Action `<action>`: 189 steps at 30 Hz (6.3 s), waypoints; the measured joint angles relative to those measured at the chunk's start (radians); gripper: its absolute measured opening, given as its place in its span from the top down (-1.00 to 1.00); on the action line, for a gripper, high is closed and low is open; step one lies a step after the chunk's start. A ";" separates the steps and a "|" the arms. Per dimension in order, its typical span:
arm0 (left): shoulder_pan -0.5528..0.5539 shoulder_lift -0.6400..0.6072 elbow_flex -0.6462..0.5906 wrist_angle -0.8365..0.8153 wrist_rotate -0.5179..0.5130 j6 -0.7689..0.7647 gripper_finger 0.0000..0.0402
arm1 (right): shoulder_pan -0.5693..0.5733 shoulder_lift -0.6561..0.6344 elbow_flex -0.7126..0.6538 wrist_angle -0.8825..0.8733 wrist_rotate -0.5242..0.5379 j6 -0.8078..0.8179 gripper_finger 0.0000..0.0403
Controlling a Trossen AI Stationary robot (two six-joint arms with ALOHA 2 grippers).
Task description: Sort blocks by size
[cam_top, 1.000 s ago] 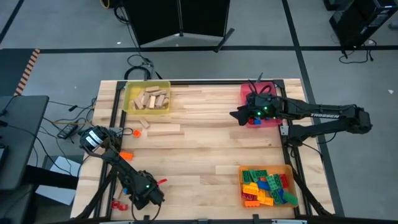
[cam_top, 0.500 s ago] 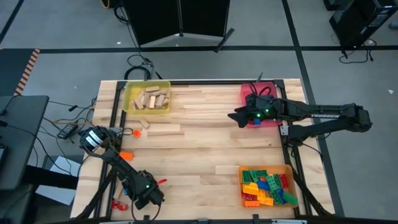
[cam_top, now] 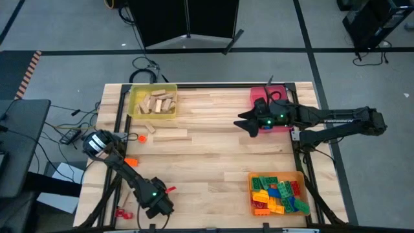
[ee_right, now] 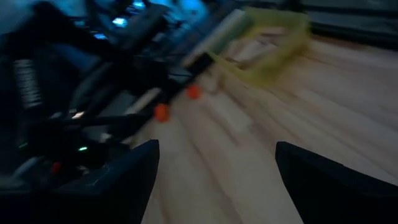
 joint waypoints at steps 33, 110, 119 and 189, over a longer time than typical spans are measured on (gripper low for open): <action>0.473 -0.147 0.436 0.316 -0.717 0.267 0.48 | 0.059 -0.130 0.000 0.145 -0.236 -0.399 -0.60; 0.782 -0.147 0.469 0.960 -0.286 0.585 0.14 | 0.348 0.015 0.000 0.307 0.109 -1.061 0.13; 0.871 -0.147 0.469 0.925 -0.162 0.579 0.09 | 0.311 -0.004 0.000 0.112 0.362 -1.049 0.15; 0.207 -0.148 -0.150 -0.369 -0.302 0.877 0.09 | -0.390 -0.176 0.131 -0.613 -0.120 0.105 -0.46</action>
